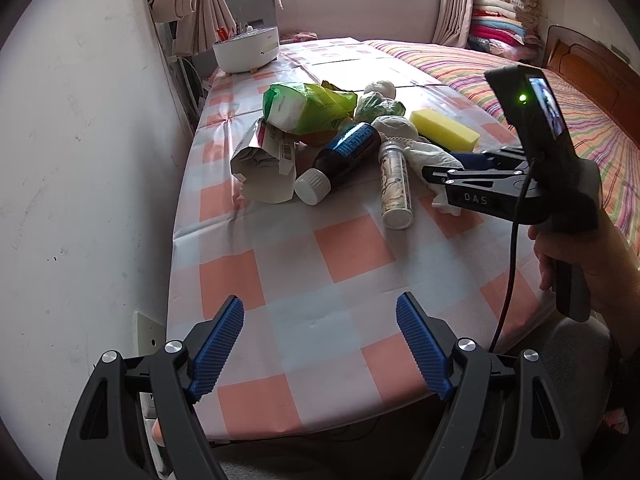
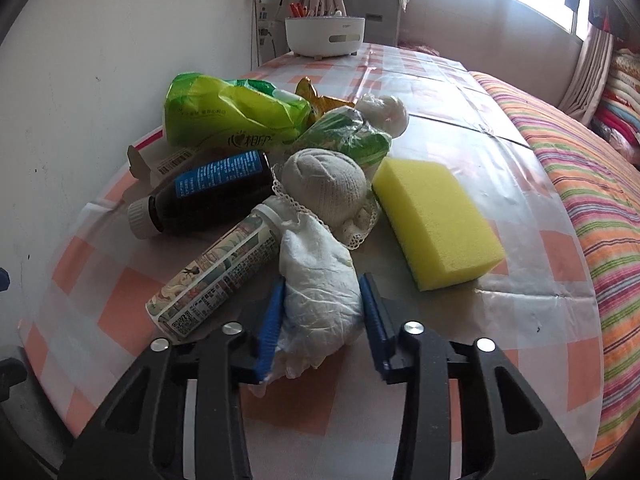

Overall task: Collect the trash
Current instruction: 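Reach the right tool to the crumpled white tissue and grasp it, then grasp the illustrated pill tube with the left tool while the right tool holds the tissue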

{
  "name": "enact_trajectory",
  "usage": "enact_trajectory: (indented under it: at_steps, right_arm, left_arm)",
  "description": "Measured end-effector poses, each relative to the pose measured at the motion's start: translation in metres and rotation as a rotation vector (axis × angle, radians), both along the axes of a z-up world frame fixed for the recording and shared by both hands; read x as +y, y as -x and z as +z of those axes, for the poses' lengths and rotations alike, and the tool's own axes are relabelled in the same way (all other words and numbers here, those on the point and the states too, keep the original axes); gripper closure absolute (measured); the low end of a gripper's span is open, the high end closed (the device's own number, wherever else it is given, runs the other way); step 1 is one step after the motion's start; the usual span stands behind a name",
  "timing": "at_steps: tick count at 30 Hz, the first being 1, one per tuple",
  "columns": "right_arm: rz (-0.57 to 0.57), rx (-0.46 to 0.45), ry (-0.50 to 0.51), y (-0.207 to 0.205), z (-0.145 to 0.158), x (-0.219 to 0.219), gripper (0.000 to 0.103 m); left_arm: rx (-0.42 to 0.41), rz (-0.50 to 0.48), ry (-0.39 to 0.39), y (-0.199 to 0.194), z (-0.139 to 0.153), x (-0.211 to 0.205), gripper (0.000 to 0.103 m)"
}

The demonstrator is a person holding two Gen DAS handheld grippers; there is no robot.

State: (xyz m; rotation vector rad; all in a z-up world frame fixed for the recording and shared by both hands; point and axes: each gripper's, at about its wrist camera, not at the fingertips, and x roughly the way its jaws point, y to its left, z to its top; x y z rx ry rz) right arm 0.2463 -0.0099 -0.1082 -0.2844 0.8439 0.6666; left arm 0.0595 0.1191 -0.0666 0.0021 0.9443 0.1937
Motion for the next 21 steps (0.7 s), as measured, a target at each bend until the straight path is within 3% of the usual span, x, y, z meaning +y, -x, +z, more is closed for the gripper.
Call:
enact_trajectory:
  at_steps: [4,9,13,21]
  right_arm:
    - [0.0,-0.012,-0.004,0.007,0.0,-0.001,0.078]
    - [-0.015,-0.022,-0.063,0.019,0.01,-0.015,0.08]
    - [-0.068,-0.012,-0.189,0.023,0.029,-0.037,0.08]
    - [-0.109,-0.068,-0.344,0.06,0.071,-0.076,0.079]
  left_arm:
    - [0.01,-0.004,-0.005,-0.001,-0.002,-0.002,0.026]
    - [0.013,-0.006,-0.006,-0.003,-0.001,-0.004,0.026]
    - [0.017,-0.011,0.004,-0.01,-0.001,-0.006,0.026]
    - [0.039,-0.06,0.023,-0.046,0.006,-0.018,0.026]
